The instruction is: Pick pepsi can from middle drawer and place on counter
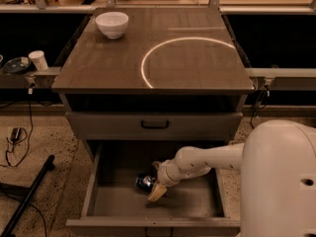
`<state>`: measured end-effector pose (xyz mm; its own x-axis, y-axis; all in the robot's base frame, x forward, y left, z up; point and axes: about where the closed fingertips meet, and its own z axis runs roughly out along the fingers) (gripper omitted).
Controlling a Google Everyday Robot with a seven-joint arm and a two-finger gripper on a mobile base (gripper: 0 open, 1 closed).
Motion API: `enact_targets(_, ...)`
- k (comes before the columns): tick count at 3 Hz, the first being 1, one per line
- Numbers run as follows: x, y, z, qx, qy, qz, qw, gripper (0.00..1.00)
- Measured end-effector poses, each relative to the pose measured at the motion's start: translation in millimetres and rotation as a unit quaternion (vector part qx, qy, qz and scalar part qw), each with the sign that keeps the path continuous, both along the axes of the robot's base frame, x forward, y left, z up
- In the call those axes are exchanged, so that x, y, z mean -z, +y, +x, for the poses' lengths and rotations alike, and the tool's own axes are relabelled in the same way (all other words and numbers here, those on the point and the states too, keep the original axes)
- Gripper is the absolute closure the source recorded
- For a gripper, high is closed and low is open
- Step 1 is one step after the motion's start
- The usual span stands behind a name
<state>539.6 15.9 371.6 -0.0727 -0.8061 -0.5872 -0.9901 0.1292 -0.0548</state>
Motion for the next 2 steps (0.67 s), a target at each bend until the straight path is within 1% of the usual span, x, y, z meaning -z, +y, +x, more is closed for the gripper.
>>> enact_targets(2, 0.0, 0.0, 0.0, 0.000, 0.000, 0.000, 1.0000, 0.66)
